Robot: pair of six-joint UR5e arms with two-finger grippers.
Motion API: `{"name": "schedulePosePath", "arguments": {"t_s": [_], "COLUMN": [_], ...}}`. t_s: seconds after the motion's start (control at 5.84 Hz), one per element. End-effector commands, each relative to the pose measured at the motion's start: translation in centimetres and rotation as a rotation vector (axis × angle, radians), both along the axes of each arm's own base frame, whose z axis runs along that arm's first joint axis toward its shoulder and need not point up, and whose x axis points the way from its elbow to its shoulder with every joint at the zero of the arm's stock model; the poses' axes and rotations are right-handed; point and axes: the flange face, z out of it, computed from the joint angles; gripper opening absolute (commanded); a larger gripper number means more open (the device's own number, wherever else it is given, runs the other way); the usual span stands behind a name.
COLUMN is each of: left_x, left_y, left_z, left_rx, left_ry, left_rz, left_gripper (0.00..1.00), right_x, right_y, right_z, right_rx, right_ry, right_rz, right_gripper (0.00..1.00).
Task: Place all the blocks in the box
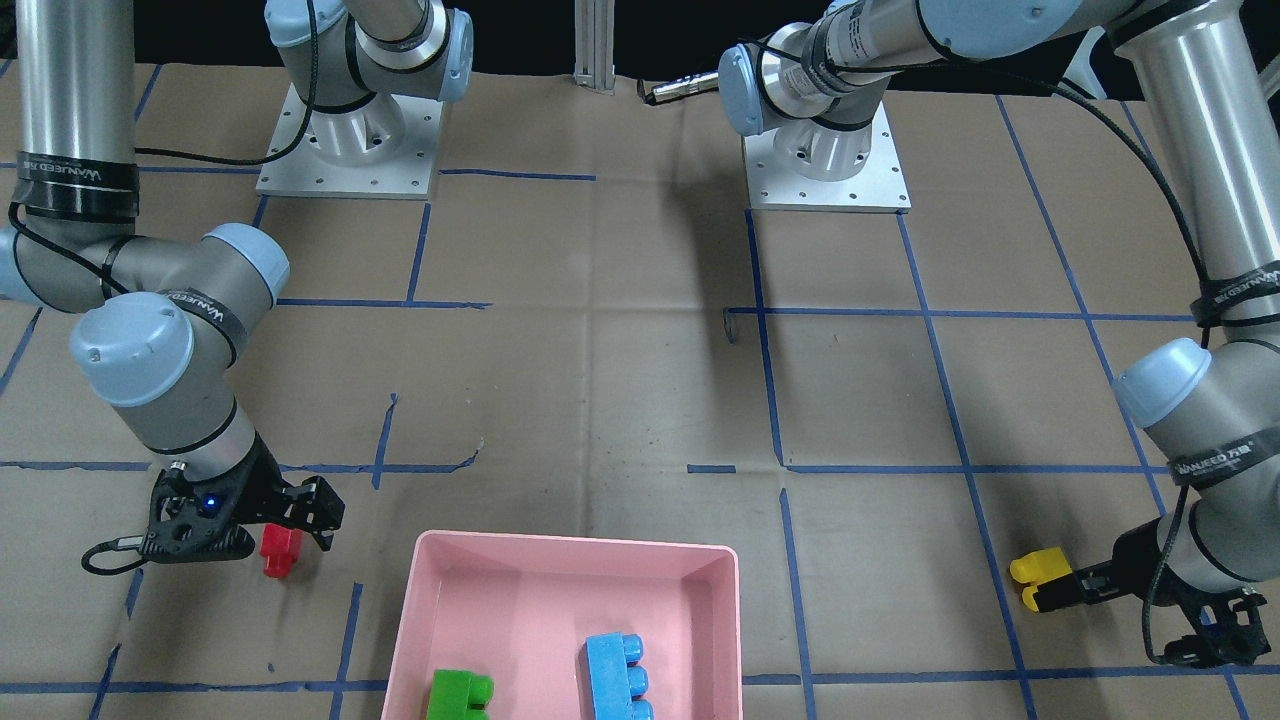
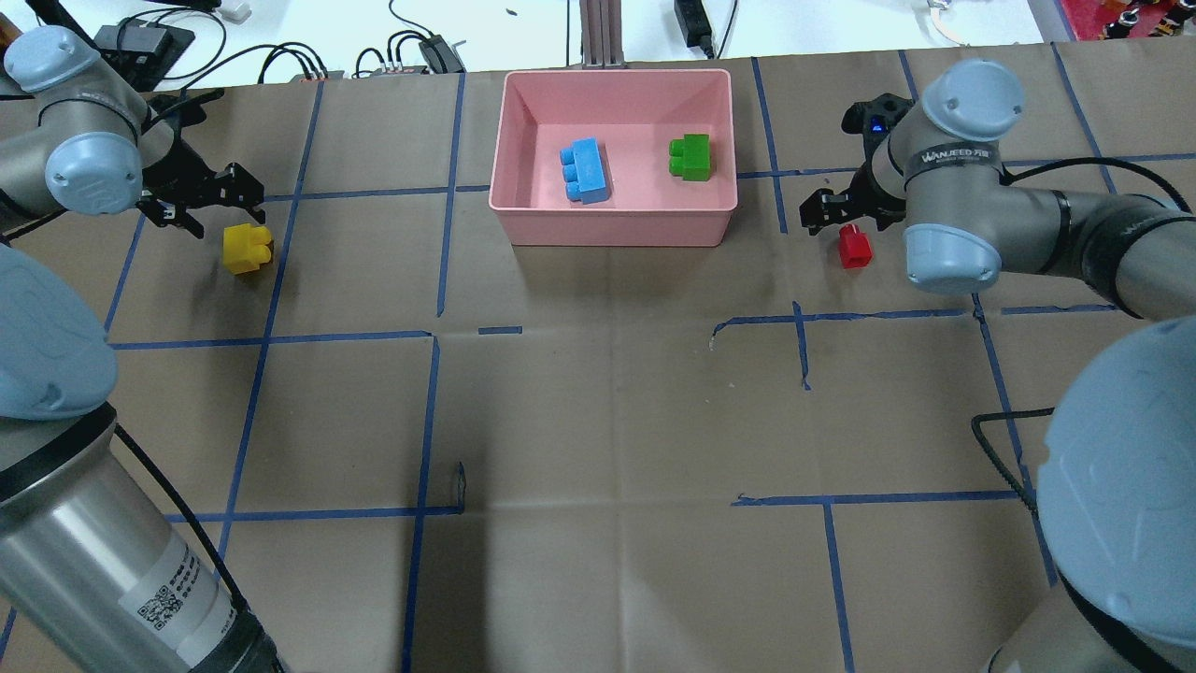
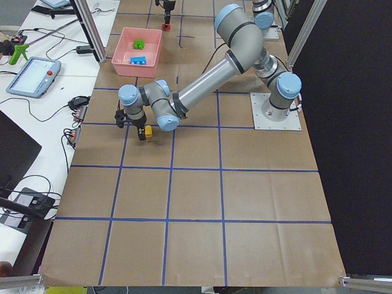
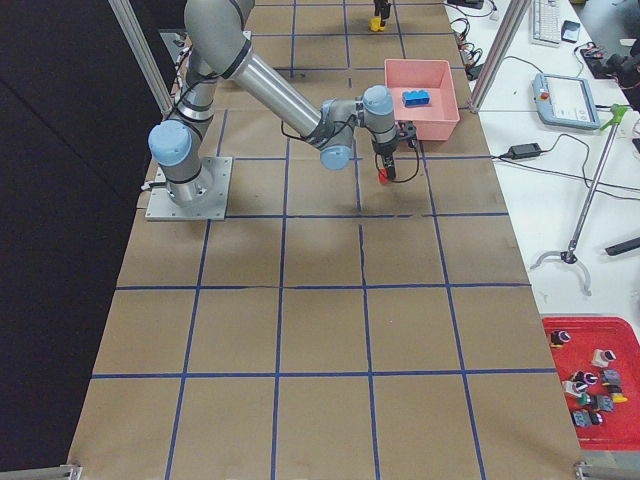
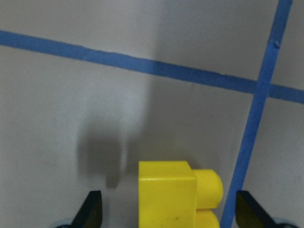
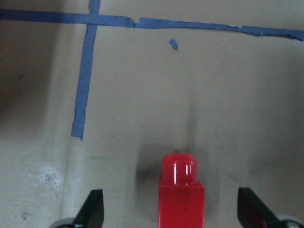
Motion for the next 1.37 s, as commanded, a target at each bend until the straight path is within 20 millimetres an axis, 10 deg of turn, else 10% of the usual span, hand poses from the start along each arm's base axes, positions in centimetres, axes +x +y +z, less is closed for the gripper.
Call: {"name": "schedulePosePath", "arguments": {"t_s": [0.0, 0.34, 0.68, 0.86, 1.2], "left_x": [-0.1, -0.1, 0.0, 0.2, -1.6], "left_y": [0.3, 0.4, 0.2, -0.3, -0.6], "left_z": [-0.2, 0.0, 0.7, 2.5, 11.6], "left_rx": [0.007, 0.01, 0.005, -0.023, -0.084], "left_ry": [0.003, 0.004, -0.005, -0.019, -0.055], "left_rz": [-0.001, -0.001, -0.001, -0.001, -0.026], "left_gripper": [0.84, 0.5, 0.2, 0.16, 0.16], "right_x": [-0.5, -0.6, -0.5, -0.5, -0.7], "right_y": [0.1, -0.1, 0.0, 0.0, -0.9], "right_z": [-1.2, -1.1, -1.3, -1.5, 0.7], "right_rx": [0.023, 0.02, 0.027, 0.03, 0.0], "right_ry": [0.036, 0.044, 0.049, 0.048, 0.054], "right_rz": [-0.003, -0.007, -0.006, -0.006, -0.006], "right_gripper": [1.0, 0.96, 0.3, 0.07, 0.06]}}
